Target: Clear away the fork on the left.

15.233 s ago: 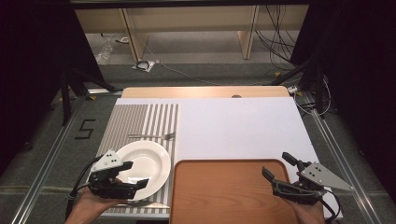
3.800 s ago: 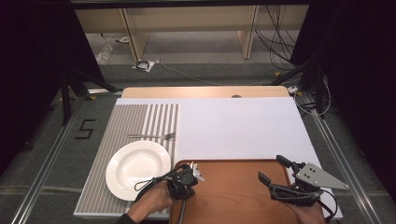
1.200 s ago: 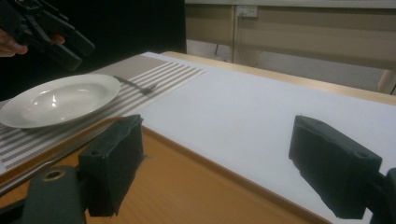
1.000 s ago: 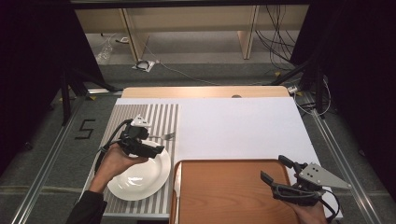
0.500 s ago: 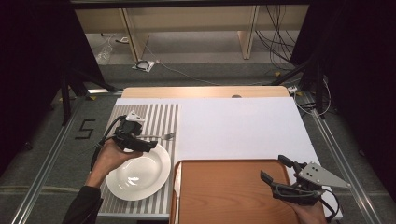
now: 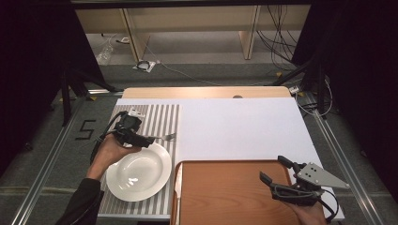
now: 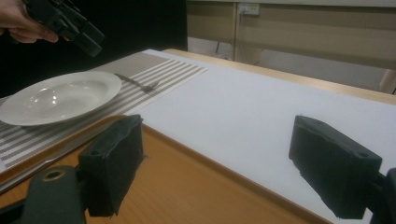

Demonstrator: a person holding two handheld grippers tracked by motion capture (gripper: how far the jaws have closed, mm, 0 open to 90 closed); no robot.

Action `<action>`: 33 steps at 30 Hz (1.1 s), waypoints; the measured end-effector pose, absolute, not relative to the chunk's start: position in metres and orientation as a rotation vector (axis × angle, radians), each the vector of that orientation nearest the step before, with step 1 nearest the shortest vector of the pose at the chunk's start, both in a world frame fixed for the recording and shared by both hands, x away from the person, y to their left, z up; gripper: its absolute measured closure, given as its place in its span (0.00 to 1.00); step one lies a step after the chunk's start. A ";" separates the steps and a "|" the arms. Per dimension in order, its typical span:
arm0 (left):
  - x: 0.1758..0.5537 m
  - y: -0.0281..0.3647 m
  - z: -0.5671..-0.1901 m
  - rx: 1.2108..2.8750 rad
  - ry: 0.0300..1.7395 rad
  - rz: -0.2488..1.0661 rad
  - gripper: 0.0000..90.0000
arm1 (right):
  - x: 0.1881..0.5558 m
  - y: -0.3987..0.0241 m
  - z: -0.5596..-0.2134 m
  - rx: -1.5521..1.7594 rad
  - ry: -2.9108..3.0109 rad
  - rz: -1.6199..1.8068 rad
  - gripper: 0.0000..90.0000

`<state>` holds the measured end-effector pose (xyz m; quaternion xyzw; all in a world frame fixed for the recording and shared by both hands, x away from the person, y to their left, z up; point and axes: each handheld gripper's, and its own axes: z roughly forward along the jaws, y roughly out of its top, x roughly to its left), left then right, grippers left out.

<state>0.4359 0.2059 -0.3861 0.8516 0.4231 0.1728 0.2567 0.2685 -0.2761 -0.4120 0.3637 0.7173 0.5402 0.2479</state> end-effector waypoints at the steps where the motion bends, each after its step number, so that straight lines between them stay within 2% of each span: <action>1: 0.439 0.206 -0.387 2.318 1.151 0.464 0.25 | 0.268 -0.276 -0.412 0.996 1.961 1.461 0.21; 16: 0.489 0.204 -0.404 2.464 1.184 0.421 0.27 | 0.267 -0.276 -0.412 0.998 1.955 1.462 0.21; 26: 0.508 0.203 -0.416 2.542 1.180 0.374 0.29 | 0.268 -0.277 -0.413 0.996 1.957 1.460 0.21; 33: 0.516 0.201 -0.431 2.645 1.096 0.358 0.32 | 0.268 -0.278 -0.412 1.001 1.946 1.464 0.21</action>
